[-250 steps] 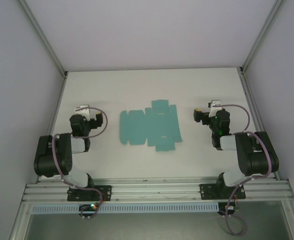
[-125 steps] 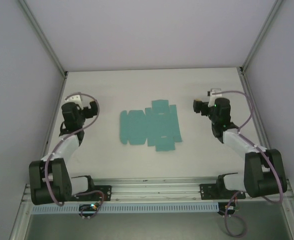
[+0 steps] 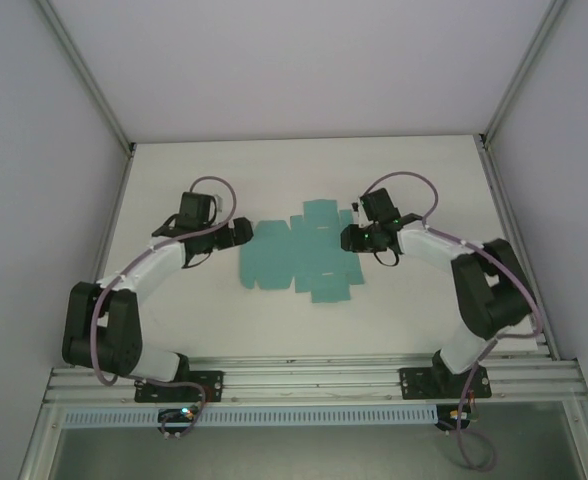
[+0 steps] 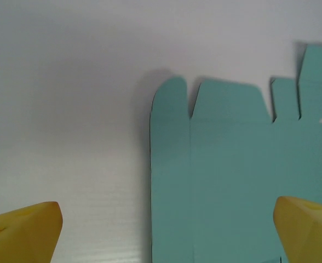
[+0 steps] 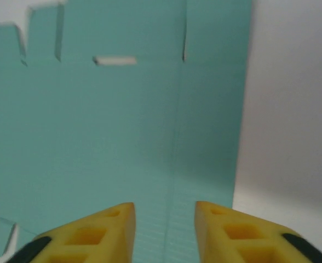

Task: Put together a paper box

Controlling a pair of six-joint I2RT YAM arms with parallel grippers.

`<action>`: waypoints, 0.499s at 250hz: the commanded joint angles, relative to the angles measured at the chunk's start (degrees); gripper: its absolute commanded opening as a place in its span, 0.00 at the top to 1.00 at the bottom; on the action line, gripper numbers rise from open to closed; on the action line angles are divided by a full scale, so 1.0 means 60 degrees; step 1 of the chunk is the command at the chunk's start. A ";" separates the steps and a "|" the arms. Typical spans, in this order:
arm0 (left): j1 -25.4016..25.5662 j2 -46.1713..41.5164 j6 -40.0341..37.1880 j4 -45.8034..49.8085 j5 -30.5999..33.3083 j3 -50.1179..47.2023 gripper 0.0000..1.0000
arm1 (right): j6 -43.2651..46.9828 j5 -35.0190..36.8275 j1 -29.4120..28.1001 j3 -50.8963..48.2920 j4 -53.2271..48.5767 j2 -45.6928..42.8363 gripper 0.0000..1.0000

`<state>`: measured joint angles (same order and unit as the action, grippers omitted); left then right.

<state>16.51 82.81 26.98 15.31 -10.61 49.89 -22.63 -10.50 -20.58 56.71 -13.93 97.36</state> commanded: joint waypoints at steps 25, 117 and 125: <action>0.0031 0.0693 0.0551 0.0002 -0.1346 -0.0193 0.00 | -0.0859 -0.0515 -0.0021 0.0363 -0.0340 0.1282 0.77; 0.0080 0.2042 0.0886 -0.2052 -0.3351 -0.0504 0.17 | -0.1223 -0.0462 0.0048 -0.0256 -0.0155 0.2121 0.81; 0.0088 0.2116 0.0984 -0.2373 -0.3586 -0.0597 0.21 | -0.1216 -0.0526 0.0068 -0.0274 -0.0114 0.2143 0.81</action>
<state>16.56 93.93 30.59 8.60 -25.06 48.01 -28.84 -14.87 -20.43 58.39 -10.04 105.80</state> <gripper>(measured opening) 0.845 0.189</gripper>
